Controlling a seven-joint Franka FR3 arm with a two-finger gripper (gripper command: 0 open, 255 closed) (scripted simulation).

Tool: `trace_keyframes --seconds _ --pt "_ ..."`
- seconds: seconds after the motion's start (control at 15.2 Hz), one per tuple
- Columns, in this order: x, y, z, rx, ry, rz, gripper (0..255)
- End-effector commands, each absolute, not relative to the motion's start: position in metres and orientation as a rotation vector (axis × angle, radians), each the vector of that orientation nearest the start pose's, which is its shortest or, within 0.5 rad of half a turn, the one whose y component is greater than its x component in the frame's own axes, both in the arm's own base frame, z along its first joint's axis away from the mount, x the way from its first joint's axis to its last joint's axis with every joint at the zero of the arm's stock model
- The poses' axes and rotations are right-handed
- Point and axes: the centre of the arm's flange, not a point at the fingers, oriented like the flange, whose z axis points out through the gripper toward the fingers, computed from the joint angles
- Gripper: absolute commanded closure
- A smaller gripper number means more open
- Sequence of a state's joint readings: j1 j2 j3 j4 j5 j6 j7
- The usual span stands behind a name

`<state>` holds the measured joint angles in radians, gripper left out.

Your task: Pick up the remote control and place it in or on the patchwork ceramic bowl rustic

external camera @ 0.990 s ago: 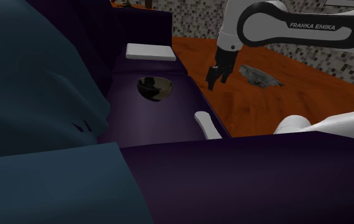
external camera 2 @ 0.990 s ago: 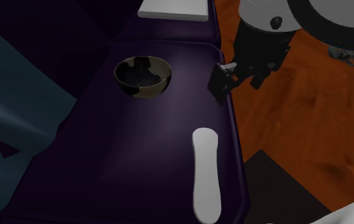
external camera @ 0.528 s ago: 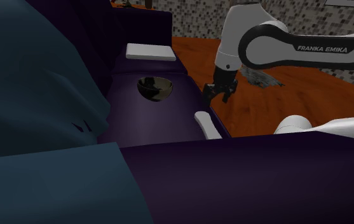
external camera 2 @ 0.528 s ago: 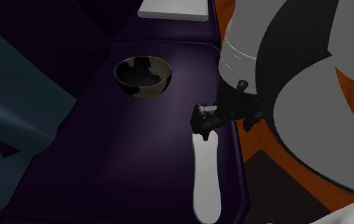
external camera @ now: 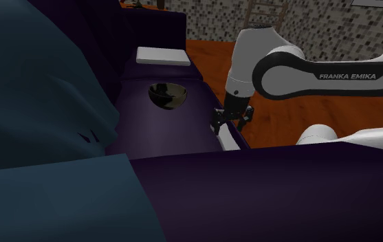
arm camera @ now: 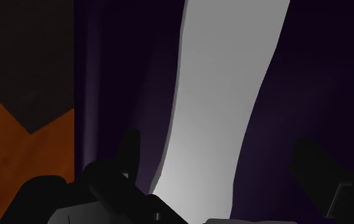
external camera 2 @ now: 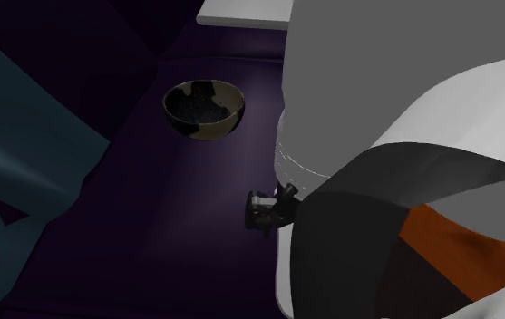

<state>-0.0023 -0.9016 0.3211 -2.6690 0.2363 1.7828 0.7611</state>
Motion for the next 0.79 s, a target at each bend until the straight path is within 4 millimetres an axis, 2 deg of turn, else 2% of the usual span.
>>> trace_keyframes --seconds 0.0,0.2,0.73 --pt "0.272 0.115 0.468 -3.011 0.958 -0.008 0" --pt "0.272 0.115 0.449 -3.011 0.958 -0.008 0" --pt "0.272 0.115 0.449 -3.011 0.958 -0.008 0"
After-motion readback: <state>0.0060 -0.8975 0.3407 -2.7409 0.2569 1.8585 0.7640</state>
